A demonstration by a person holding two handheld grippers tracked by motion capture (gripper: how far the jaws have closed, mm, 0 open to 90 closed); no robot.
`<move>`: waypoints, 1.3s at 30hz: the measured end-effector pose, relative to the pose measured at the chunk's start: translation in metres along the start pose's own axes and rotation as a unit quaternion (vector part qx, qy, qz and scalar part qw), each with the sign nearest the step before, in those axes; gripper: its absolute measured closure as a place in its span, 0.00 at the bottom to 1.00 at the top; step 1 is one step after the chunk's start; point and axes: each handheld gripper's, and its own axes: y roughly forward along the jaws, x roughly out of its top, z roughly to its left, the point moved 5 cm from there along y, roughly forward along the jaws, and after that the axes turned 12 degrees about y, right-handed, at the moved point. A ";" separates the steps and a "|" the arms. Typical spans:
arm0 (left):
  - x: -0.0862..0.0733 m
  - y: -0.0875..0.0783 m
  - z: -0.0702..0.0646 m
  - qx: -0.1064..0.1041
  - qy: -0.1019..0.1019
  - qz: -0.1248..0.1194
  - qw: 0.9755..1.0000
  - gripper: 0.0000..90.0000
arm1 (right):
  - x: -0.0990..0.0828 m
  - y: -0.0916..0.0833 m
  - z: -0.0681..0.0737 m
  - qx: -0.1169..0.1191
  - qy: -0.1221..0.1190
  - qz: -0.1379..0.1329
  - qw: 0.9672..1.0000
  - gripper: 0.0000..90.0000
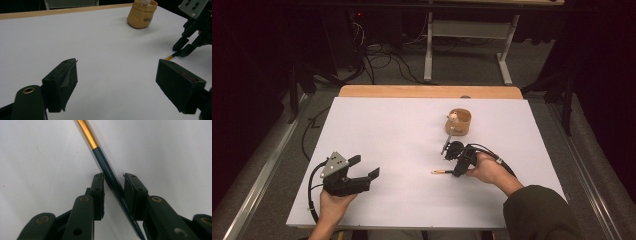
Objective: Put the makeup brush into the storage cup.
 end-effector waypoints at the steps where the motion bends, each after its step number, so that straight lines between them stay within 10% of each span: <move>1: 0.000 0.000 0.000 0.000 0.000 0.000 1.000 0.20 | 0.000 0.000 0.000 -0.001 0.000 0.001 1.000 0.81; 39: -0.001 0.000 0.001 -0.001 -0.003 0.001 1.000 0.20 | 0.000 -0.001 0.000 -0.003 0.000 0.011 1.000 0.95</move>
